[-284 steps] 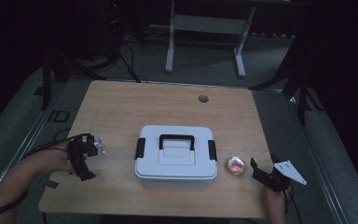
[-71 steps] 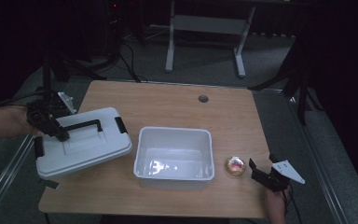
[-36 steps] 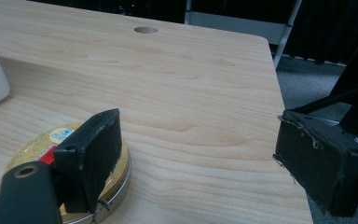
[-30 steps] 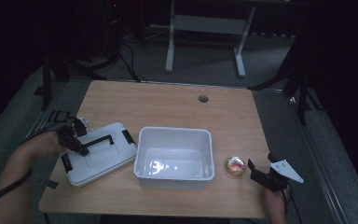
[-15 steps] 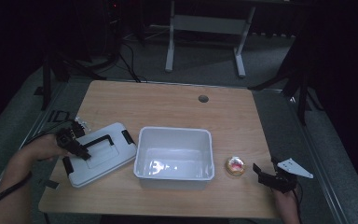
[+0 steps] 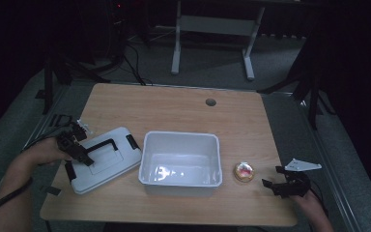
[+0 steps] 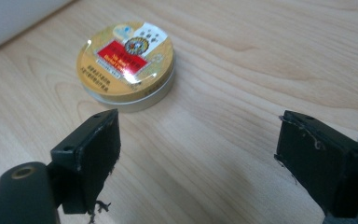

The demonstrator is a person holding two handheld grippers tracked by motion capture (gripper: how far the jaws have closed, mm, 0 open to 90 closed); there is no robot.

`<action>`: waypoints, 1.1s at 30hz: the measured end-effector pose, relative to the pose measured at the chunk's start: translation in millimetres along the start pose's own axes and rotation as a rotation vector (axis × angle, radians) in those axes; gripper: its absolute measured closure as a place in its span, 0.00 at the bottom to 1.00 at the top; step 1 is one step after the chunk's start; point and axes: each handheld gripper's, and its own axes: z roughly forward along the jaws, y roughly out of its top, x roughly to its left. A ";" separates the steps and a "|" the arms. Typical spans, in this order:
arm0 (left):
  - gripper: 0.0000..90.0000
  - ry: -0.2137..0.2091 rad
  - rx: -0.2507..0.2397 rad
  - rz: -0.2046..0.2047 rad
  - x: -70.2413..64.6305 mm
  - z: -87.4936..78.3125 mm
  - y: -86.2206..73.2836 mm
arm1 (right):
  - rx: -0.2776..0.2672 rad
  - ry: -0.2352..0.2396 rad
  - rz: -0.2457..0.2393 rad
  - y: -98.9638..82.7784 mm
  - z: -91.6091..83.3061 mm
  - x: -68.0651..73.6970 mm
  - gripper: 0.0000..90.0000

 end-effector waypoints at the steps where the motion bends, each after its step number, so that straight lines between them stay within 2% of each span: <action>1: 0.38 -0.003 0.001 0.002 -0.1 -0.3 0.0 | 0.025 0.001 -0.017 2.5 0.9 0.1 0.13; 5: 0.38 -0.007 0.006 0.007 -1.1 -1.0 0.4 | 0.083 0.046 -0.054 10.5 4.3 -1.2 0.12; 6: 0.38 -0.007 0.006 0.007 -1.1 -1.0 0.4 | 0.083 0.046 -0.054 10.5 4.3 -1.2 0.12; 7: 0.38 -0.020 0.007 0.006 -1.9 -1.7 0.7 | 0.129 0.063 -0.079 14.5 7.1 -1.1 0.12; 10: 0.38 -0.012 0.006 0.011 -2.6 -2.9 0.8 | 0.185 0.098 -0.108 20.5 10.6 -0.1 0.12; 12: 0.38 -0.010 0.008 0.017 -3.5 -3.5 0.8 | 0.185 0.098 -0.108 20.5 10.6 -0.1 0.12; 13: 0.38 -0.003 0.008 0.024 -4.0 -4.4 0.0 | 0.257 0.092 -0.159 27.0 14.7 3.3 0.13; 16: 0.38 0.005 0.016 0.026 -5.2 -4.5 -0.8 | 0.328 0.104 -0.194 32.5 18.9 4.9 0.14; 19: 0.38 0.014 0.021 0.029 -5.5 -4.3 -1.3 | 0.349 0.106 -0.203 34.5 20.0 5.7 0.14; 20: 0.38 0.011 0.025 0.029 -5.7 -4.3 -2.0 | 0.391 0.093 -0.242 40.2 22.5 7.7 0.14; 22: 0.38 0.011 0.026 0.027 -5.7 -4.3 -2.4 | 0.403 0.095 -0.242 41.7 23.0 8.1 0.14; 23: 0.38 0.005 0.025 0.025 -5.8 -4.2 -2.7 | 0.436 0.089 -0.266 45.9 24.1 9.0 0.14; 25: 0.38 0.014 0.028 0.028 -6.3 -4.0 -2.9 | 0.450 0.091 -0.271 47.7 24.4 9.3 0.14; 26: 0.38 0.015 0.025 0.027 -6.2 -4.1 -3.0 | 0.481 0.097 -0.289 51.9 24.8 9.3 0.14; 28: 0.38 0.011 0.031 0.025 -5.7 -3.4 -2.7 | 0.505 0.104 -0.294 55.3 25.2 9.1 0.14; 33: 0.38 0.013 0.038 0.032 -6.7 -3.1 -1.2 | 0.583 0.086 -0.330 65.9 26.8 11.0 0.14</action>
